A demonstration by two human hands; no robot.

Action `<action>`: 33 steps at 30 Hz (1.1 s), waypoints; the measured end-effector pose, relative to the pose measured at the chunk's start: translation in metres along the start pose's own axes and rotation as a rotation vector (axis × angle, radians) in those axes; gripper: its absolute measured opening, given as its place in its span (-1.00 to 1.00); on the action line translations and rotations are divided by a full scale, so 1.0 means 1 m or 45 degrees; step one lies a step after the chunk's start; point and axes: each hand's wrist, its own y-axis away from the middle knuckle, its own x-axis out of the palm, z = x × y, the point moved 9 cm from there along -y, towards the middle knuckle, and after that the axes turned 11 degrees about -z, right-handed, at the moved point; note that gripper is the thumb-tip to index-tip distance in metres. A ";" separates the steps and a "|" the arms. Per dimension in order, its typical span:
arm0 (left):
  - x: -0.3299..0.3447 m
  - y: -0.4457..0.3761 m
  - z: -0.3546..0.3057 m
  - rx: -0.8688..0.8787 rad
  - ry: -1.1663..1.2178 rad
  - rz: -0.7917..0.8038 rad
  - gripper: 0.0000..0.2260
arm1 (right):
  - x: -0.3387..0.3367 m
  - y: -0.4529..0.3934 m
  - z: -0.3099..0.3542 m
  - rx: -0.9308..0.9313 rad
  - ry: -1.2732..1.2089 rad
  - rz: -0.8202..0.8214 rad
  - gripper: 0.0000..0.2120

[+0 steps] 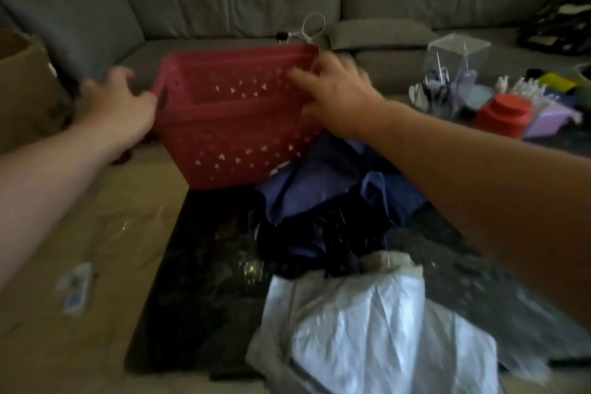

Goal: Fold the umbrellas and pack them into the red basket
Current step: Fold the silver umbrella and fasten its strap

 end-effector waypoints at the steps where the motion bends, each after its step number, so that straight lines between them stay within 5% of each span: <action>1: -0.011 0.024 -0.018 0.255 -0.042 -0.152 -0.52 | -0.020 0.016 0.006 0.023 -0.039 -0.143 -0.41; 2: -0.017 0.061 -0.043 0.537 0.024 -0.215 -0.62 | -0.040 0.036 0.015 -0.007 -0.093 -0.287 -0.46; 4: -0.013 0.161 -0.091 1.026 0.261 0.051 -0.79 | -0.065 0.087 0.030 -0.123 -0.223 -0.385 -0.66; 7: 0.025 0.302 -0.117 1.307 0.240 0.742 -0.75 | -0.041 0.163 0.018 0.005 -0.325 0.009 -0.78; 10: 0.068 0.372 -0.103 1.085 -0.163 1.035 -0.29 | -0.001 0.224 -0.016 0.296 -0.217 0.407 -0.86; 14: 0.100 0.406 -0.090 0.917 -0.535 0.960 0.04 | 0.022 0.274 -0.045 0.675 -0.328 0.422 -0.81; 19: 0.111 0.410 -0.094 0.733 -0.441 0.926 -0.10 | 0.045 0.305 -0.043 1.040 -0.654 0.333 -0.57; 22: 0.102 0.404 -0.091 0.555 -0.208 0.959 -0.28 | 0.047 0.314 -0.040 1.159 -0.866 0.189 -0.59; 29: 0.081 0.392 -0.065 0.110 0.099 1.124 -0.34 | 0.041 0.317 -0.020 1.223 -1.197 0.203 -0.66; 33: 0.078 0.403 -0.070 -0.253 0.597 1.298 -0.47 | 0.013 0.314 -0.008 1.189 -1.350 0.144 -0.66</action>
